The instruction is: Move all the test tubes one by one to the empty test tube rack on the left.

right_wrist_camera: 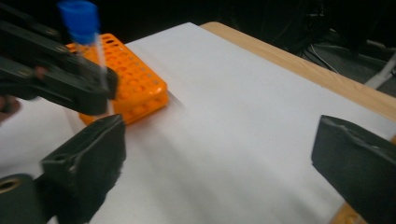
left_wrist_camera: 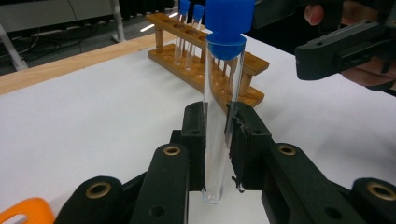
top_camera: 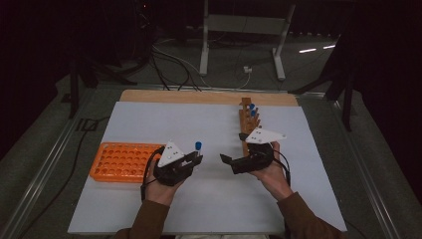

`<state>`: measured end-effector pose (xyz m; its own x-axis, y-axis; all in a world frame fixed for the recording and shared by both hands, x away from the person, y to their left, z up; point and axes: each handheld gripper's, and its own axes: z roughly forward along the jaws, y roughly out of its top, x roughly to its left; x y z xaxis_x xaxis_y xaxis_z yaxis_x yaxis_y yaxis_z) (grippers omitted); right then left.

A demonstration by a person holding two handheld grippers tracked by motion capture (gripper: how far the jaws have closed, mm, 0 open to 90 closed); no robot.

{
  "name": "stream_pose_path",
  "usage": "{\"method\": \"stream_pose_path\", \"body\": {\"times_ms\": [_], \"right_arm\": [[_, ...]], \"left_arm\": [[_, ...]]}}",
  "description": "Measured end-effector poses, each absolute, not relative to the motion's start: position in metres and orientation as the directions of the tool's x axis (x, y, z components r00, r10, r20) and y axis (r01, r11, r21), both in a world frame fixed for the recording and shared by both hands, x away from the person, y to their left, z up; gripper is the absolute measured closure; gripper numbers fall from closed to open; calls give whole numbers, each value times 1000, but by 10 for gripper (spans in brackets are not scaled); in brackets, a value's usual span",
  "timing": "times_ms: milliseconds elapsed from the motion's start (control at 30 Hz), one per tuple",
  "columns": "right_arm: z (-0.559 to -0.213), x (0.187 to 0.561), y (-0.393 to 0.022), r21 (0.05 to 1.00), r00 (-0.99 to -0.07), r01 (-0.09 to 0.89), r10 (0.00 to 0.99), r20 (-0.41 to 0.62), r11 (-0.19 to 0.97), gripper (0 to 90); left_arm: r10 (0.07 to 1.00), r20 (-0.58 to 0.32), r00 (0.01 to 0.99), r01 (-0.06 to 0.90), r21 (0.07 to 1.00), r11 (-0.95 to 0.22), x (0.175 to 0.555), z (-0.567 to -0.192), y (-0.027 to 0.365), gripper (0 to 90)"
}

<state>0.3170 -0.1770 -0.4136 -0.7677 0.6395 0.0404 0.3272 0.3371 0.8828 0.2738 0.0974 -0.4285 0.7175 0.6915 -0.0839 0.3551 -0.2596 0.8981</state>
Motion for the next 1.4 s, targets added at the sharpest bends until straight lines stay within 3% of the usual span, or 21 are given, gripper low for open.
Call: {"method": "stream_pose_path", "body": {"times_ms": [933, 1400], "right_arm": [[-425, 322, -214, 890, -707, 367, 703, 77, 271, 0], [-426, 319, -231, 894, -687, 368, 723, 75, 257, 0]], "left_arm": [[797, -76, 599, 314, 938, -147, 253, -391, 185, 781], [858, -65, 509, 327, 937, -123, 252, -406, 214, 780]]}}
